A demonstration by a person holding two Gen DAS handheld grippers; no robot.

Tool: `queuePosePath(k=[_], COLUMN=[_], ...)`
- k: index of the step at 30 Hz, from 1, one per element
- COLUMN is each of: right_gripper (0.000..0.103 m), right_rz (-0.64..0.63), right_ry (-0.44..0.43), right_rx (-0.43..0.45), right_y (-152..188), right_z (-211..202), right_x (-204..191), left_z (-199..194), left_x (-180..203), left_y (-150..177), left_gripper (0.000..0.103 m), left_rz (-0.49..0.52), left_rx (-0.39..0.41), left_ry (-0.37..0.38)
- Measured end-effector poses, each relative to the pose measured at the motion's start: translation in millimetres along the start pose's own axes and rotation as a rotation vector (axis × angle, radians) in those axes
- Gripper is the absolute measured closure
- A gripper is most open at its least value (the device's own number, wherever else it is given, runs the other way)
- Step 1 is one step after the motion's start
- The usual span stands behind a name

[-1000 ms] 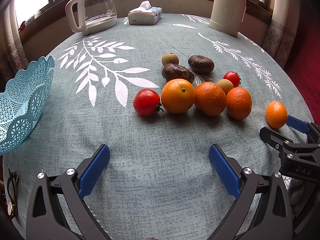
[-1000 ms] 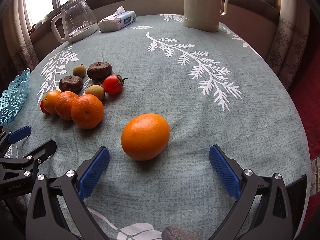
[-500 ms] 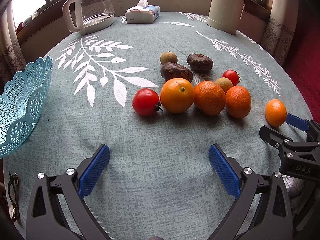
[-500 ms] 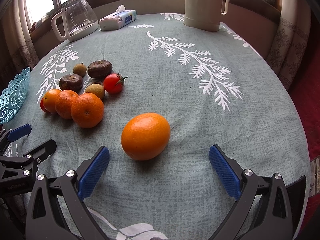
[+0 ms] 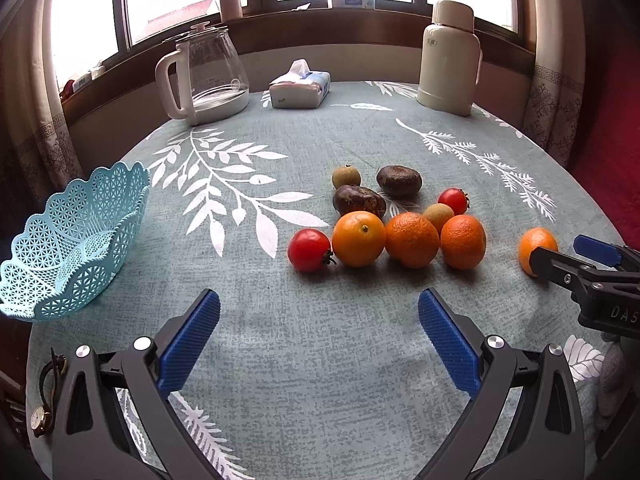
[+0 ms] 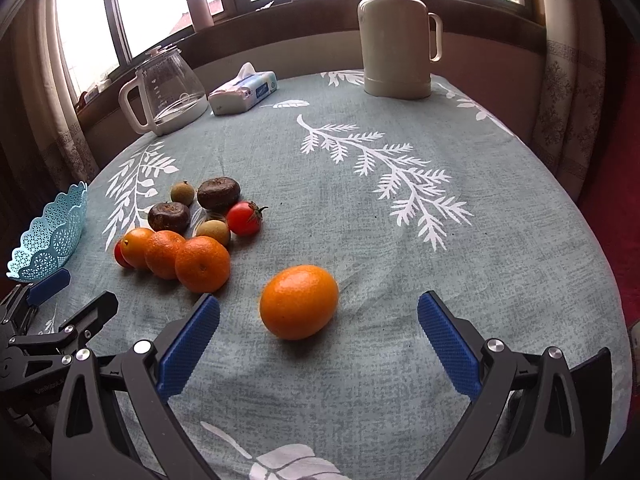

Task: Organize fruits
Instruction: 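Move left tool toward the red tomato while right tool approaches the large orange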

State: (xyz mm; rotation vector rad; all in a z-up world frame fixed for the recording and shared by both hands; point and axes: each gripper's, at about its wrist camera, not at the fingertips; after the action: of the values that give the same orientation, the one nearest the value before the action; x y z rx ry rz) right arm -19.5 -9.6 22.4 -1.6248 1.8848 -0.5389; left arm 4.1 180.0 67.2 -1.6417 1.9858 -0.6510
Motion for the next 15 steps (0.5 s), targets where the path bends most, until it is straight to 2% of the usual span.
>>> queuePosePath(k=[15], right_gripper=[0.005], right_rz=[0.005], right_ry=[-0.013], right_rx=[0.018], right_y=[-1.0], right_z=[-2.9], right_x=[0.5], left_z=[-1.5], left_x=[-3.1], left_y=[0.1], left_gripper=[0.003], left_rz=[-0.022], left_rx=[0.003], left_ry=[0.005])
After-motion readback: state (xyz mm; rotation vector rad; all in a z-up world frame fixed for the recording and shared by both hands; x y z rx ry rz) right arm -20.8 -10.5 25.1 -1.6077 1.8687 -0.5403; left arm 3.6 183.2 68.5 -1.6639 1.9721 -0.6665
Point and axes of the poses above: each gripper's, at about its wrist camera, not at the fingertips, and z roughly the way its jaws point, x to its right, y to its underside, and after that the axes turned 6 degrees about -x, right-handed
